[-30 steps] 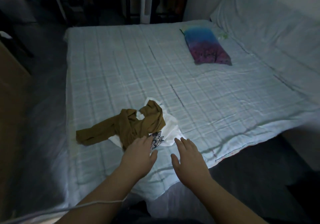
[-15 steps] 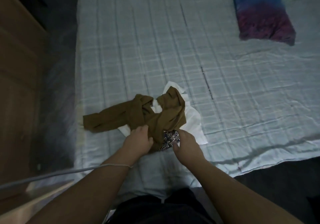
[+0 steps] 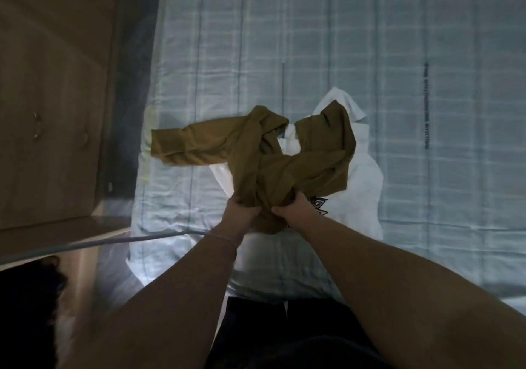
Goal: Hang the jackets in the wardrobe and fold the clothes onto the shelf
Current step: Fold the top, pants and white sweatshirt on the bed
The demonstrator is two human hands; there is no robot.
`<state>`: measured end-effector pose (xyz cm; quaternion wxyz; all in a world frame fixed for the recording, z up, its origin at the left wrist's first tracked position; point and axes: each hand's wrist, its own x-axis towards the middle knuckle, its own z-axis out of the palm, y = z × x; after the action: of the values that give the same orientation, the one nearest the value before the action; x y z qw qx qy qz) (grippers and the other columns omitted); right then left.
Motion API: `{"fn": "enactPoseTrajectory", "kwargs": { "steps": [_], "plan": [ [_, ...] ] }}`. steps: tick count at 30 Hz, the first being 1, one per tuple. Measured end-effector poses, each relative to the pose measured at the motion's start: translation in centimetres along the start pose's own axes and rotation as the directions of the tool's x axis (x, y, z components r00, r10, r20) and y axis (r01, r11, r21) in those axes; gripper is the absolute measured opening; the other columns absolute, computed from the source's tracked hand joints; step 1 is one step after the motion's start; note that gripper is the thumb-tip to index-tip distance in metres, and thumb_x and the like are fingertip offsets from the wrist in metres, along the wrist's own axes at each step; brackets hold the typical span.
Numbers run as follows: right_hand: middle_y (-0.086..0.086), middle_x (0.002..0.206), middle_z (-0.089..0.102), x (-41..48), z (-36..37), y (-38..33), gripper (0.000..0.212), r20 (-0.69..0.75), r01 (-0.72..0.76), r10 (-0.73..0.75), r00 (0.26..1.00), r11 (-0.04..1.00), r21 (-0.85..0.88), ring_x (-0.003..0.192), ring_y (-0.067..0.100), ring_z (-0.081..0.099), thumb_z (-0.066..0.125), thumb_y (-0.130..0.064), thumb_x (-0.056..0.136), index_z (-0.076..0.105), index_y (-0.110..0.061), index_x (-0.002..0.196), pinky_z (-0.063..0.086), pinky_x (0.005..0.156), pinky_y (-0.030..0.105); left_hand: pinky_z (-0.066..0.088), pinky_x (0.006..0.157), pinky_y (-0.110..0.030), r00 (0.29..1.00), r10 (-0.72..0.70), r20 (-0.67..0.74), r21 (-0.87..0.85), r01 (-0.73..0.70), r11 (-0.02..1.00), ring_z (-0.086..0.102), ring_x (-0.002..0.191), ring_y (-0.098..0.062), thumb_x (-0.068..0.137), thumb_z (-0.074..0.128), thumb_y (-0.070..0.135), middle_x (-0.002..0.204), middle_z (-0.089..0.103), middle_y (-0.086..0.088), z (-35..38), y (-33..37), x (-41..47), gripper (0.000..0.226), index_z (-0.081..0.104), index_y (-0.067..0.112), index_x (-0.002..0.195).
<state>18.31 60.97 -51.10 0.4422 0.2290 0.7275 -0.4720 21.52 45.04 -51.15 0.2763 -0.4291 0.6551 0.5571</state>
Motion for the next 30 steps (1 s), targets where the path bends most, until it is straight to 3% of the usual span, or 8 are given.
{"fn": "enactPoseTrajectory", "kwargs": {
  "steps": [3, 6, 11, 14, 17, 22, 26, 30],
  "plan": [
    [0.014, 0.122, 0.059, 0.5, 0.3, 0.5, 0.051, 0.08, 0.002, 0.002, 0.997, 0.999, -0.053, 0.112, 0.03, 0.057, 0.072, -0.019, 0.085, 0.054, -0.008, 0.131, 0.046, 0.088, 0.033, 0.061, 0.067, -0.038, 0.999, -0.008, -0.046, 0.114, 0.013, 0.993, 0.07, 0.078, -0.025, 0.054, 0.073, 0.021, 0.092, 0.07, -0.02, 0.7, -0.5, 0.1, 0.059, 0.066, -0.002, 0.108],
    [0.008, 0.086, 0.059, -0.4, -0.4, 0.9, 0.01, 0.077, 0.063, -0.052, 0.996, 0.987, -0.15, 0.088, 0.028, 0.056, 0.06, -0.02, 0.091, 0.061, -0.01, 0.092, 0.044, 0.075, 0.033, 0.058, 0.081, -0.051, 0.996, 0.062, -0.056, 0.223, -0.048, 0.974, 0.068, 0.09, -0.036, 0.066, 0.066, 0.029, 0.095, 0.07, -0.021, 1.3, -0.3, -1.7, 0.04, 0.071, 0.0, 0.092],
    [0.005, 0.107, 0.064, -4.5, -3.2, 0.1, 0.026, 0.113, 0.067, -0.087, 0.99, 0.983, 0.17, 0.105, 0.025, 0.061, 0.052, -0.03, 0.095, 0.06, -0.019, 0.117, 0.051, 0.098, 0.047, 0.058, 0.082, -0.034, 0.988, 0.148, 0.038, 0.015, -0.148, 0.989, 0.069, 0.098, -0.02, 0.097, 0.06, 0.035, 0.109, 0.07, -0.005, 1.6, 2.2, -7.8, 0.031, 0.062, 0.013, 0.12],
    [0.009, 0.119, 0.067, -7.3, -5.4, -0.3, 0.025, 0.134, 0.062, -0.135, 0.982, 0.894, 0.443, 0.108, 0.03, 0.065, 0.055, -0.026, 0.097, 0.062, -0.023, 0.12, 0.055, 0.094, 0.05, 0.058, 0.077, -0.029, 0.966, 0.202, 0.161, -0.186, -0.172, 0.967, 0.07, 0.102, -0.019, 0.096, 0.064, 0.032, 0.119, 0.067, -0.006, 1.6, 3.6, -12.3, 0.039, 0.052, 0.016, 0.129],
    [0.01, 0.12, 0.069, -10.2, -7.1, -0.8, 0.026, 0.184, 0.057, -0.21, 0.96, 0.794, 0.605, 0.109, 0.033, 0.067, 0.057, -0.024, 0.096, 0.065, -0.024, 0.121, 0.056, 0.09, 0.05, 0.059, 0.078, -0.029, 0.915, 0.285, 0.285, -0.172, -0.244, 0.954, 0.07, 0.104, -0.016, 0.089, 0.073, 0.019, 0.126, 0.063, -0.005, 2.3, 4.4, -16.4, 0.057, 0.044, 0.021, 0.138],
    [0.025, 0.127, 0.059, -15.0, -8.7, 0.0, 0.048, 0.253, -0.013, -0.27, 0.929, 0.659, 0.752, 0.121, 0.037, 0.056, 0.045, -0.015, 0.093, 0.052, -0.001, 0.138, 0.041, 0.108, 0.051, 0.06, 0.082, -0.038, 0.901, 0.408, 0.149, -0.221, -0.372, 0.902, 0.07, 0.103, -0.024, 0.089, 0.071, 0.006, 0.122, 0.065, -0.009, 2.1, 3.7, -20.8, 0.048, 0.051, 0.021, 0.13],
    [0.026, 0.109, 0.067, -21.0, -8.5, 1.2, 0.048, 0.142, 0.324, -0.388, 0.911, 0.883, 0.339, 0.097, 0.032, 0.063, 0.037, 0.015, 0.081, 0.071, -0.006, 0.109, 0.051, 0.089, 0.04, 0.058, 0.086, -0.043, 0.865, 0.481, 0.147, -0.446, -0.376, 0.812, 0.069, 0.108, -0.031, 0.094, 0.059, -0.004, 0.122, 0.066, -0.018, 0.7, 2.9, -24.8, 0.038, 0.054, 0.009, 0.129],
    [0.008, 0.101, 0.074, -26.3, -9.5, 2.1, 0.061, 0.031, 0.545, -0.546, 0.837, 0.838, 0.033, 0.095, 0.026, 0.066, 0.038, 0.021, 0.074, 0.075, -0.02, 0.1, 0.056, 0.07, 0.025, 0.059, 0.079, -0.037, 0.83, 0.554, 0.066, -0.448, -0.472, 0.76, 0.065, 0.114, -0.035, 0.094, 0.06, -0.003, 0.132, 0.059, -0.021, -0.5, 3.0, -29.8, 0.054, 0.038, 0.004, 0.143]
  ]
}}
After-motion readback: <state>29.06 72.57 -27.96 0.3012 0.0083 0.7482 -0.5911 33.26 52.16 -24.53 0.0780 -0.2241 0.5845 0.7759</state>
